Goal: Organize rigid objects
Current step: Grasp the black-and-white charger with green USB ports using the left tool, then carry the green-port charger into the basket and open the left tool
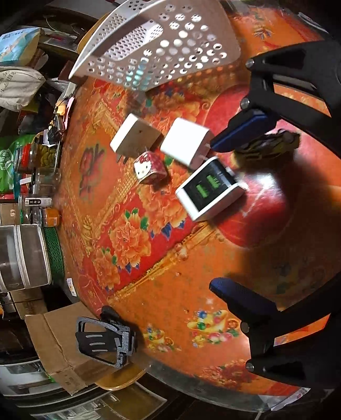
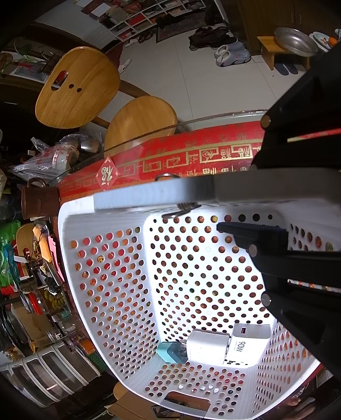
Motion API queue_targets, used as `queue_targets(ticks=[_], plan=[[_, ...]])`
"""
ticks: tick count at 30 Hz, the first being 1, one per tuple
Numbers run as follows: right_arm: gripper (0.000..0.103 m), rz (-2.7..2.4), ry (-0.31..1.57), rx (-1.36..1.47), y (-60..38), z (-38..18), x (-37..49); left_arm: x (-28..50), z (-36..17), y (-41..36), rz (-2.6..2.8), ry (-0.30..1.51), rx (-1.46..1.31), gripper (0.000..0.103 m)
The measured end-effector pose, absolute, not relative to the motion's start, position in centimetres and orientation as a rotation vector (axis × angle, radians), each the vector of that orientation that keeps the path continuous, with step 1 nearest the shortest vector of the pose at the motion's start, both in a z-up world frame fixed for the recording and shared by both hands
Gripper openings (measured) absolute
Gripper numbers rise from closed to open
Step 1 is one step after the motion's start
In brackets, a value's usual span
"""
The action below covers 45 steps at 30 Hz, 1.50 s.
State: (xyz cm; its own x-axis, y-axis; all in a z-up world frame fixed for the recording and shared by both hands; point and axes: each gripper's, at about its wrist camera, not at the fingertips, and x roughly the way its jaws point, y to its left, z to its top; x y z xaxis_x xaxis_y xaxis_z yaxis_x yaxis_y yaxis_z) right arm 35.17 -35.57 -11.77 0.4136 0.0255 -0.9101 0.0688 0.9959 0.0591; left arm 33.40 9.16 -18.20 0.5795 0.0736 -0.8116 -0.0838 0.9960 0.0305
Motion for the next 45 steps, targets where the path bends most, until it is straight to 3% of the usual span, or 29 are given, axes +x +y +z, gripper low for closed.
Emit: queue_targets(ticks=[2,7,9,10,29,40,45], plan=[[0.015,-0.026,1.144,0.093,-35.6,-11.8,35.2,34.3,-18.7,8.7,0.092,0.952,0.000,0.091],[0.015,-0.025,1.147,0.088,-35.5,-11.8,35.3,35.7,-19.3,8.7,0.076,0.973,-0.022,0.069],[0.015,-0.026,1.148,0.090,-35.6,-11.8,35.3,35.9,-19.3,8.9,0.062,0.977,-0.050,0.049],[0.015,-0.026,1.146,0.089,-35.5,-11.8,35.2,36.0,-19.4,8.9,0.060,0.982,-0.051,0.046],[0.015,-0.022,1.144,0.087,-35.4,-11.8,35.3,34.2,-15.2,8.8,0.075,0.862,0.015,0.046],[0.015,-0.025,1.149,0.081,-35.3,-11.8,35.3,36.3,-4.4,-3.4,-0.124,0.793,0.185,0.046],[0.015,-0.026,1.149,0.082,-35.3,-11.8,35.3,38.2,-4.6,-11.0,-0.245,0.863,0.301,0.046]])
